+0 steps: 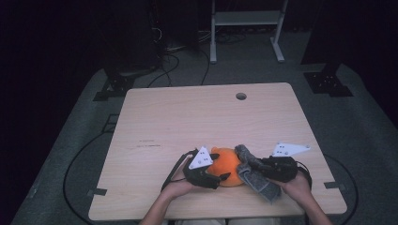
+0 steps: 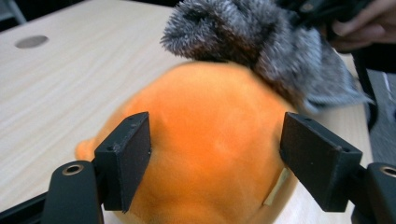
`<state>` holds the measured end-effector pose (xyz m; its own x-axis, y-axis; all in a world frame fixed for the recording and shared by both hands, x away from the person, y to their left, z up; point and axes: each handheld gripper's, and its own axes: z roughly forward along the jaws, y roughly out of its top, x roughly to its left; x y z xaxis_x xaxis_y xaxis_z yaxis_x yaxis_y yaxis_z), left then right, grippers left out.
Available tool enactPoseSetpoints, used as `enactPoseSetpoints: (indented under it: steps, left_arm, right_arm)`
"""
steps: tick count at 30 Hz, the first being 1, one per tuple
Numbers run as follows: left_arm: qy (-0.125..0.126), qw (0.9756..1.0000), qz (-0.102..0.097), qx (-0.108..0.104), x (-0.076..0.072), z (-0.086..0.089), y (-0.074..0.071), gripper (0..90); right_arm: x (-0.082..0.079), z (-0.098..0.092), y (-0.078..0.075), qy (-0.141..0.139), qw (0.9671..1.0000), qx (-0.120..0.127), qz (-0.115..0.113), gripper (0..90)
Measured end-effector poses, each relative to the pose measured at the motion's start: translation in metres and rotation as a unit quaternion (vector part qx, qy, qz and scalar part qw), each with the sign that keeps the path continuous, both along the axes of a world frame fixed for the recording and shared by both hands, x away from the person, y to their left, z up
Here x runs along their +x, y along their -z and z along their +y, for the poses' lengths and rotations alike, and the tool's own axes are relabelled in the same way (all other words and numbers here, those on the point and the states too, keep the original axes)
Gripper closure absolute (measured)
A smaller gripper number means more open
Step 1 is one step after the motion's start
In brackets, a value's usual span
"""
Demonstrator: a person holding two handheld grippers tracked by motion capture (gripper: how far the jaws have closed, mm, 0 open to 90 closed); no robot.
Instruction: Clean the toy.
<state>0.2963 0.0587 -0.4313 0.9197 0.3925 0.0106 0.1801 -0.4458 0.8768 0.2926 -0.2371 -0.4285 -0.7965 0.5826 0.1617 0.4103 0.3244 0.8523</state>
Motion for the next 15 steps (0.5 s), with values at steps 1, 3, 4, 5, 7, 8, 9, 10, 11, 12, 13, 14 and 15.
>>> enactPoseSetpoints:
  steps: [1,3,4,5,7,8,9,10,11,12,13,14,15]
  left_arm:
    - [0.005,1.0,0.001,0.002,0.0,0.0,-0.001,25.5]
    - [0.01,0.9999,0.005,0.007,0.0,0.002,-0.001,25.5]
    - [0.011,0.9999,0.006,0.008,0.0,0.003,-0.001,25.5]
    - [0.011,0.9999,0.009,0.008,0.0,0.004,-0.001,25.5]
    - [0.011,0.9998,0.011,0.013,0.001,0.007,-0.003,25.4]
    - [0.01,0.9998,0.011,0.013,0.001,0.008,-0.004,25.4]
    - [0.012,0.9998,0.011,0.011,0.001,0.009,-0.005,25.4]
    - [0.013,0.9998,0.01,0.011,0.001,0.01,-0.007,25.0]
    - [0.013,0.9999,0.009,0.007,0.001,0.01,-0.009,24.7]
    - [0.014,0.9999,0.008,0.005,0.002,0.009,-0.012,24.5]
    - [0.018,0.9998,0.007,0.002,0.002,0.007,-0.014,24.2]
    - [0.02,0.9998,0.004,-0.001,0.002,0.005,-0.016,23.9]
    - [0.024,0.9997,0.003,0.0,0.003,0.003,-0.018,22.8]
  right_arm:
    - [-0.001,-0.003,0.001,0.002,1.0,-0.003,0.002,76.1]
    - [-0.002,-0.007,0.004,0.006,0.9999,-0.009,0.006,76.0]
    - [-0.004,-0.01,0.005,0.01,0.9998,-0.016,0.008,76.1]
    - [-0.004,-0.012,0.005,0.012,0.9997,-0.02,0.008,76.1]
    - [-0.006,-0.018,0.007,0.018,0.9992,-0.033,0.013,76.0]
    - [-0.007,-0.021,0.008,0.02,0.999,-0.038,0.013,76.0]
    - [-0.008,-0.025,0.009,0.022,0.9989,-0.039,0.015,76.0]
    - [-0.009,-0.03,0.01,0.026,0.9988,-0.039,0.016,76.0]
    - [-0.009,-0.035,0.01,0.029,0.9987,-0.038,0.016,76.0]
    - [-0.01,-0.04,0.01,0.034,0.9986,-0.038,0.016,76.0]
    - [-0.011,-0.044,0.01,0.039,0.9984,-0.037,0.017,75.9]
    - [-0.011,-0.049,0.01,0.043,0.9983,-0.036,0.016,75.9]
    - [-0.012,-0.053,0.009,0.048,0.9981,-0.036,0.015,75.9]
